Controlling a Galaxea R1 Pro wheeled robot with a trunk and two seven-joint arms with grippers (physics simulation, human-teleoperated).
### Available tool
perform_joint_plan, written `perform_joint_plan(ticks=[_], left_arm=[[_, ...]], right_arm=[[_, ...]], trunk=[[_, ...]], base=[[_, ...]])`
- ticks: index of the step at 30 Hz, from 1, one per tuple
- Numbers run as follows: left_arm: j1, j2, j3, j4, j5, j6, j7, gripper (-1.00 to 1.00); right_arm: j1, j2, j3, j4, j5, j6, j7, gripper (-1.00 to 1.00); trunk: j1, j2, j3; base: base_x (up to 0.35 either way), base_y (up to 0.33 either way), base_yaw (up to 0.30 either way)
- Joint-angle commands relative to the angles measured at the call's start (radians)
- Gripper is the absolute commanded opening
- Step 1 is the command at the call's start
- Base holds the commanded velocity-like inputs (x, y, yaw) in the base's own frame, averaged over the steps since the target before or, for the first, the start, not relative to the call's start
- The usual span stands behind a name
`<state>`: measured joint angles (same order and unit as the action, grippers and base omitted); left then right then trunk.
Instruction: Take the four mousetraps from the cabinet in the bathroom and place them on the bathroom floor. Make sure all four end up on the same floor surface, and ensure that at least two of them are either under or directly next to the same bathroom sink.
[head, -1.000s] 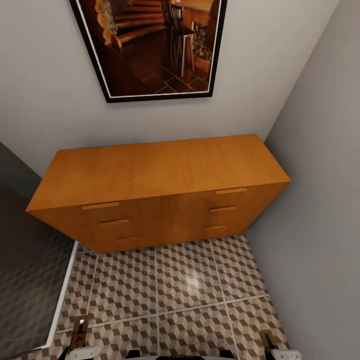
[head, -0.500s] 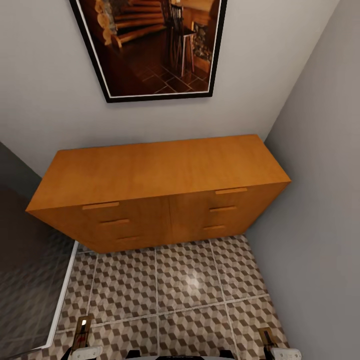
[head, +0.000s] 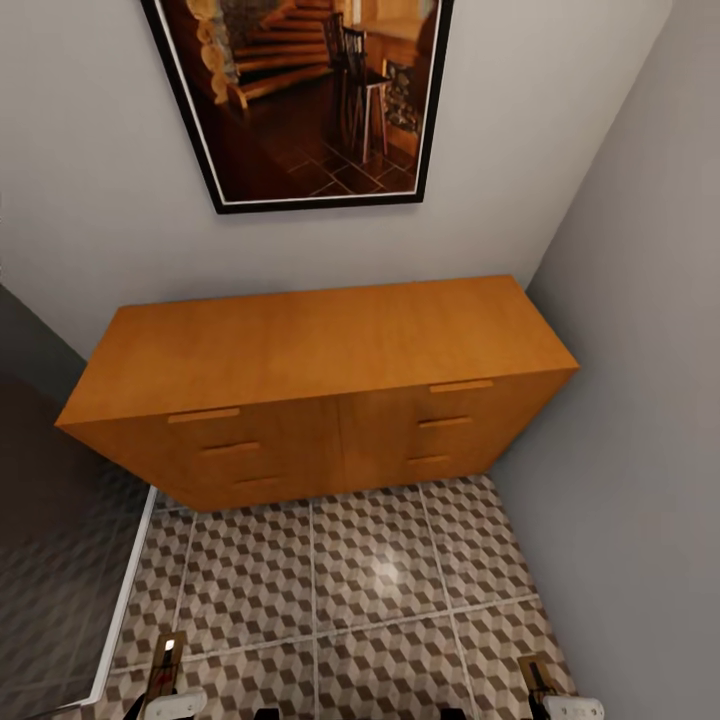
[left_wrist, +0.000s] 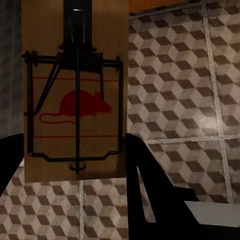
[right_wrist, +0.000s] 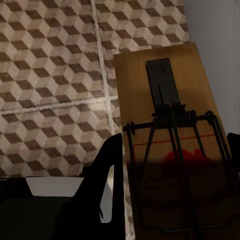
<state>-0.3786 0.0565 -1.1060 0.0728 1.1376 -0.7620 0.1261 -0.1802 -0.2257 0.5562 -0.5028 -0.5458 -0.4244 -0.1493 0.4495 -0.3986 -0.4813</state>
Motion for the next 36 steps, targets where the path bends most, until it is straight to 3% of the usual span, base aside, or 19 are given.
perform_joint_plan(ticks=[1, 36], left_arm=[[0.0, -0.001, -0.006, 0.001, -0.005, -0.002, 0.01, -1.0], [0.0, -0.01, -0.006, 0.001, -0.006, 0.003, 0.01, -1.0]], right_arm=[[-0.001, -0.001, 0.009, 0.0, -0.007, -0.004, -0.005, -1.0], [-0.001, 0.003, 0.008, 0.015, -0.008, -0.025, -0.006, -1.0]], trunk=[[0.001, -0.001, 0.0], [0.001, -0.001, 0.057]], base=[[0.0, 0.0, 0.0], [0.0, 0.0, 0.0]])
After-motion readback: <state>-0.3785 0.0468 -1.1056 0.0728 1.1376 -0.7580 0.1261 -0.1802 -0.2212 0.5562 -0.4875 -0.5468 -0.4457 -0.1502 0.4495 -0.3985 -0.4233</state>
